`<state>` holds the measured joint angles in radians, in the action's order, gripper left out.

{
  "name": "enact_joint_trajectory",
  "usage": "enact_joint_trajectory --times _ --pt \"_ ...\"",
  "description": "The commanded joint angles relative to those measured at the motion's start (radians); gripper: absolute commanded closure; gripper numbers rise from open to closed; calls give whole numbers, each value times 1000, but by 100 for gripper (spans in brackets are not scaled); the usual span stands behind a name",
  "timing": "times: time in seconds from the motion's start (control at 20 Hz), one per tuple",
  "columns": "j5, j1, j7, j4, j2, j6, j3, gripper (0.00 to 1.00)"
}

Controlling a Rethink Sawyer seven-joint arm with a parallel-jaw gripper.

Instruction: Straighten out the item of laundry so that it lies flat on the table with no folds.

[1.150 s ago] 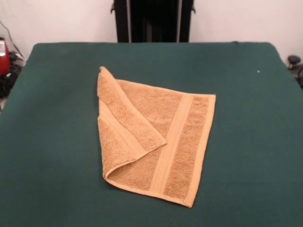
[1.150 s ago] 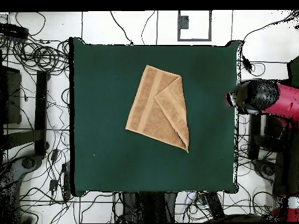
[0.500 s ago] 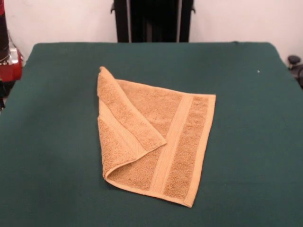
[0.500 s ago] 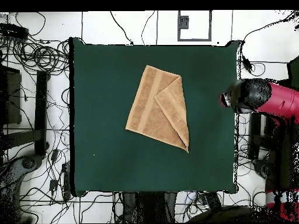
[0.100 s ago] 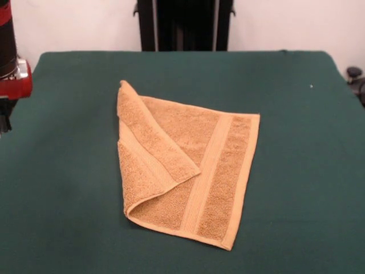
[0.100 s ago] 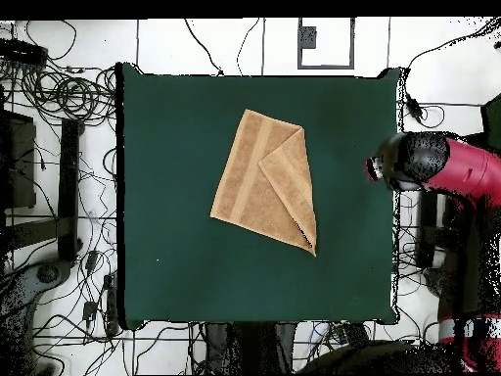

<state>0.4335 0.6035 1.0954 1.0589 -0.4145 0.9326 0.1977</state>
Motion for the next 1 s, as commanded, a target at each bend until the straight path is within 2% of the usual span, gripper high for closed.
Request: enact_joint_trajectory --times 0.05,0.3,0.7,1.0 --pt "-59 -89 329 5 31 31 -3 100" --pt "-91 -120 356 5 34 34 -33 100" --pt "-173 -129 321 30 44 24 -32 100" --pt "-211 -173 340 -7 65 58 -60 100"
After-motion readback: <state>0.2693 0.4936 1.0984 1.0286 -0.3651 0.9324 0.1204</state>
